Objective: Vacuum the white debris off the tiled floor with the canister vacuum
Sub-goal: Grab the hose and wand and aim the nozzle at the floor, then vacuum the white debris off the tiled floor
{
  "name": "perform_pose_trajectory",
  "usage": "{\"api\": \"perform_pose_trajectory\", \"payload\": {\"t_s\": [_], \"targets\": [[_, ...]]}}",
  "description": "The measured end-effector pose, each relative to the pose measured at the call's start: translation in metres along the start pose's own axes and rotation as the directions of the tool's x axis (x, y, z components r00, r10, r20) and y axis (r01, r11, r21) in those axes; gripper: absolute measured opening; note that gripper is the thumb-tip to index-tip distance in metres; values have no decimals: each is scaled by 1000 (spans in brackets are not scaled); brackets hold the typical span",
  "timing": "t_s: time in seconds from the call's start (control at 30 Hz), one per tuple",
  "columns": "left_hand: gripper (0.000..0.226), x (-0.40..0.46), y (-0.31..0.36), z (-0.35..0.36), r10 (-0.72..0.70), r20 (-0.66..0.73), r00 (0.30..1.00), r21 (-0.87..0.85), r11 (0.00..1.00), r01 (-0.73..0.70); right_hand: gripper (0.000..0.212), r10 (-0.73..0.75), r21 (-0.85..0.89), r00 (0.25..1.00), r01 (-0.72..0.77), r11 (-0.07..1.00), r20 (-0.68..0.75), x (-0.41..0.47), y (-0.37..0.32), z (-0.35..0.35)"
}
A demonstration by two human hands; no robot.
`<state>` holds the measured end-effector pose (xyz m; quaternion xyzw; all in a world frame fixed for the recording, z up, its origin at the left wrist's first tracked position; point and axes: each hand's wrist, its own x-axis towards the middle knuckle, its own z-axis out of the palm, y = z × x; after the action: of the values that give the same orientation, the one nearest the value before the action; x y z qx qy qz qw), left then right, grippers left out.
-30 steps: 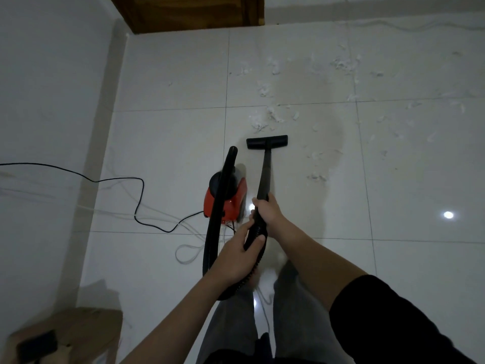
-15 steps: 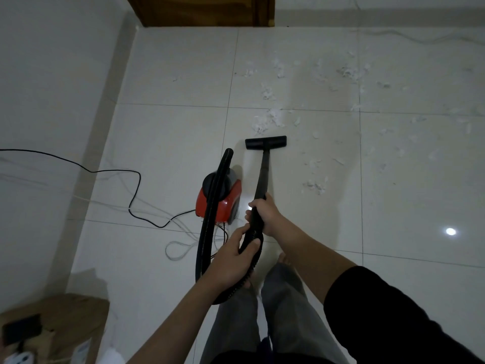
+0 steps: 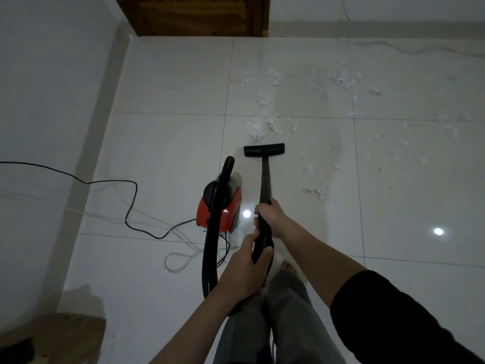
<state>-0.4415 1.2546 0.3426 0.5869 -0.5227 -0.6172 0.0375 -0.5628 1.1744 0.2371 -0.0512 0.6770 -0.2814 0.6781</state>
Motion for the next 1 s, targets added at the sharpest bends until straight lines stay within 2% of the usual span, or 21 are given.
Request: {"api": "perform_pose_trajectory", "payload": {"t_s": [0.4, 0.63, 0.77, 1.0], "targets": [[41, 35, 29, -15, 11, 20, 1000, 71, 997, -12, 18, -35, 3, 999, 35, 999, -15, 32, -30, -3], [31, 77, 81, -20, -49, 27, 998, -59, 997, 51, 20, -70, -22, 997, 70, 997, 11, 60, -90, -17], [32, 111, 101, -16, -100, 6, 995, -36, 994, 100, 26, -49, -38, 998, 50, 998, 29, 79, -123, -32], [43, 144, 124, -11, -72, -41, 997, 45, 996, 74, 40, -6, -57, 998, 9, 998, 67, 103, -155, -46]]}}
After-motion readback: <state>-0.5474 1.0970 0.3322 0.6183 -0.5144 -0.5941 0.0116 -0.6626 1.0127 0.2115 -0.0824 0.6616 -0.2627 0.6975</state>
